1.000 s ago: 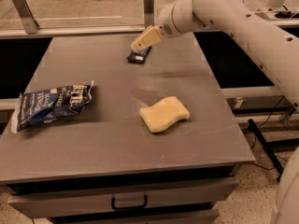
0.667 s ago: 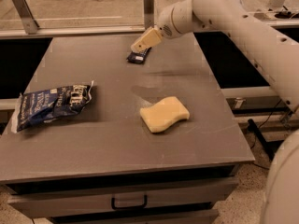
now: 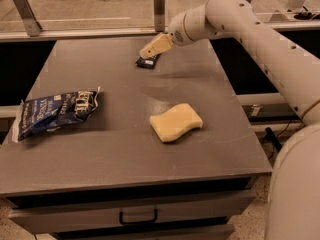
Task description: Move rxbar blueberry near sponge
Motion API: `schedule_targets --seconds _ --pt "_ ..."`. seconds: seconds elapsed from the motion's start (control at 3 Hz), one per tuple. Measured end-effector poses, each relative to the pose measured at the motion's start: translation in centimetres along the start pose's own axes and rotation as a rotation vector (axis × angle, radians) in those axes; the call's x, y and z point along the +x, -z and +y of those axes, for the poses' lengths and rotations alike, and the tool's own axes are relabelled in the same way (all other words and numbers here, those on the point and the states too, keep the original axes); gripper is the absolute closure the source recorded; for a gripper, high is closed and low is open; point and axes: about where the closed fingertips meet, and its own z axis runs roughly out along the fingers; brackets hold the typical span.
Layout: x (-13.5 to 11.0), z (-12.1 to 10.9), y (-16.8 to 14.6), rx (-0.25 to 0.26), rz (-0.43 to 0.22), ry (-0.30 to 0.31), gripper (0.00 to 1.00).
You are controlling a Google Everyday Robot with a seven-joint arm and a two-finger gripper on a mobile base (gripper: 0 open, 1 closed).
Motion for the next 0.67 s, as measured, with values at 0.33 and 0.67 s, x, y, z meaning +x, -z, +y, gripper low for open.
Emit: schedule_targets --seconds 0.33,0.67 --pt "0.9 0.1 -1.5 -0.045 -0.012 -0.042 0.00" --pt "1.6 0.7 -3.6 -0.091 -0.039 -0.063 0.00"
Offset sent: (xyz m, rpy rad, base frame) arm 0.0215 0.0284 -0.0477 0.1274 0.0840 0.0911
